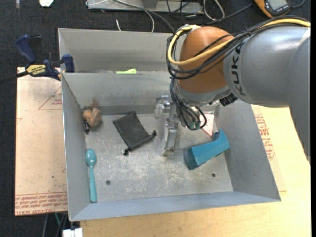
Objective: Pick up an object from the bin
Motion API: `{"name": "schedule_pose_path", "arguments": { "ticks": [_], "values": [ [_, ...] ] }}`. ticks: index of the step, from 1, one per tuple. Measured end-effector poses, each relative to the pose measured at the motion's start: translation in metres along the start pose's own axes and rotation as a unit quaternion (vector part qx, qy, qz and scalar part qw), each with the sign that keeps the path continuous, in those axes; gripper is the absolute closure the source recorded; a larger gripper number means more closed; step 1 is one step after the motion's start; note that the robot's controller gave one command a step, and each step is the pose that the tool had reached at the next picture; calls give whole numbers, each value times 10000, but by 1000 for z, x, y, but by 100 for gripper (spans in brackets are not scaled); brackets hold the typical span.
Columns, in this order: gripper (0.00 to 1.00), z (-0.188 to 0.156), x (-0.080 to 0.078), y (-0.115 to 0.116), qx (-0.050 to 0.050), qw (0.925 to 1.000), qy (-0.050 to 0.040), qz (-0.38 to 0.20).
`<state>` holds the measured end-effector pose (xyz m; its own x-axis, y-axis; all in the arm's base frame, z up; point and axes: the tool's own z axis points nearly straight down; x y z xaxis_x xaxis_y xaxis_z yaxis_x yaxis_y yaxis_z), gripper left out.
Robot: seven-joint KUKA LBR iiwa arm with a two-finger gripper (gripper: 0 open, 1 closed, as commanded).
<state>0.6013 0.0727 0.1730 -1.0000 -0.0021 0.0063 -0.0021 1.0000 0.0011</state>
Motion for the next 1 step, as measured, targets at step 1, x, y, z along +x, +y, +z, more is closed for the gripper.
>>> {"name": "schedule_pose_path", "arguments": {
  "ticks": [1],
  "values": [
    [0, -5, -2, 0, -2, 10000, -38, 7]
  ]
}}
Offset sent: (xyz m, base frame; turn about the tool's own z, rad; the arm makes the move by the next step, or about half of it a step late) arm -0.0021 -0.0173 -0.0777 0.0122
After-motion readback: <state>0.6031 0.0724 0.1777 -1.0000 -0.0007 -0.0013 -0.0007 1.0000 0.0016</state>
